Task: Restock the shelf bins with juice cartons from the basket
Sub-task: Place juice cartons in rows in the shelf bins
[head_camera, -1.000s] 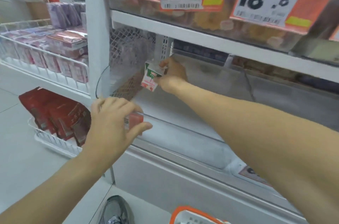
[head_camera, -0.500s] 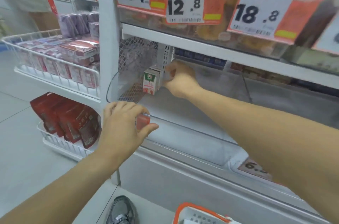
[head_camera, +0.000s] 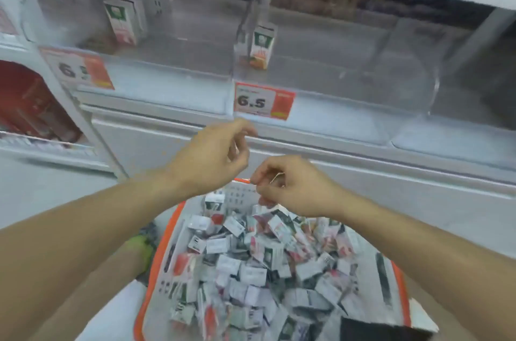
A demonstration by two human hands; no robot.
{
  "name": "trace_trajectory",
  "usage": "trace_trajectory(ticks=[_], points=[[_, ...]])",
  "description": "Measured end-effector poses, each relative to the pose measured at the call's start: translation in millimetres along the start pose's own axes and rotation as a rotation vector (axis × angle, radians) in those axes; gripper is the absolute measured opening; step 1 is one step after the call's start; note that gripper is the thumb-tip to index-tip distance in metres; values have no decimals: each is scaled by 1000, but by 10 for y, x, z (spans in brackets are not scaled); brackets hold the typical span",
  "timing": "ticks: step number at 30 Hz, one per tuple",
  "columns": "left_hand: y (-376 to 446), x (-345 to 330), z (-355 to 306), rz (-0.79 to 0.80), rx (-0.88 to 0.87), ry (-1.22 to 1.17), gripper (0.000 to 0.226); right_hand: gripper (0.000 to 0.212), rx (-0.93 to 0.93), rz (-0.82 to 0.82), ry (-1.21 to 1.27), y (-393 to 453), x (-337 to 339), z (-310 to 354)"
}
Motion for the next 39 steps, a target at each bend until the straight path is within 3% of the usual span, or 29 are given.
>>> trace_trajectory(ticks=[6,8,12,17,19,25,30,35,39], points=[[-863,-1443,260,531,212,136,34,21,-232,114,-208,-261,-252,-1247],[-1163,-1654,408,550,285,157,37,23,-275,158,-228,-342,-390,-1453],[-1511,-1695,506,390,394,143,29,34,-267,226,-284,-505,-669,-1592],[-1796,-1945,340,630,346,45,68,51,-225,330,-332,-705,-1035,-1747],[-1813,-2013,296,570,343,52,70,56,-228,386,-398,-804,-1161,-1811],[-1616,-2097,312,479,364,-40,47,78,-70,473,-667,-1060,-1455,-1971],[-1560,-1979,346,477,313,-62,41,74,63,464,-800,-1114,-1522,-1992],[-1457,-1807,402,446,441,-207,31,66,-41,365,-557,-1002,-1347,-1897],[-1375,-1633,537,236,677,-429,30,51,-217,170,-202,-871,-959,-1805]])
Point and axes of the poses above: each hand's wrist, its own y-axis towards the middle knuckle, its own x-axis out of the back of the hand, z = x × y, the point moved 7 cm from there along y, towards the middle knuckle, and after that the axes turned 9 degrees about y, right-handed, at the moved point
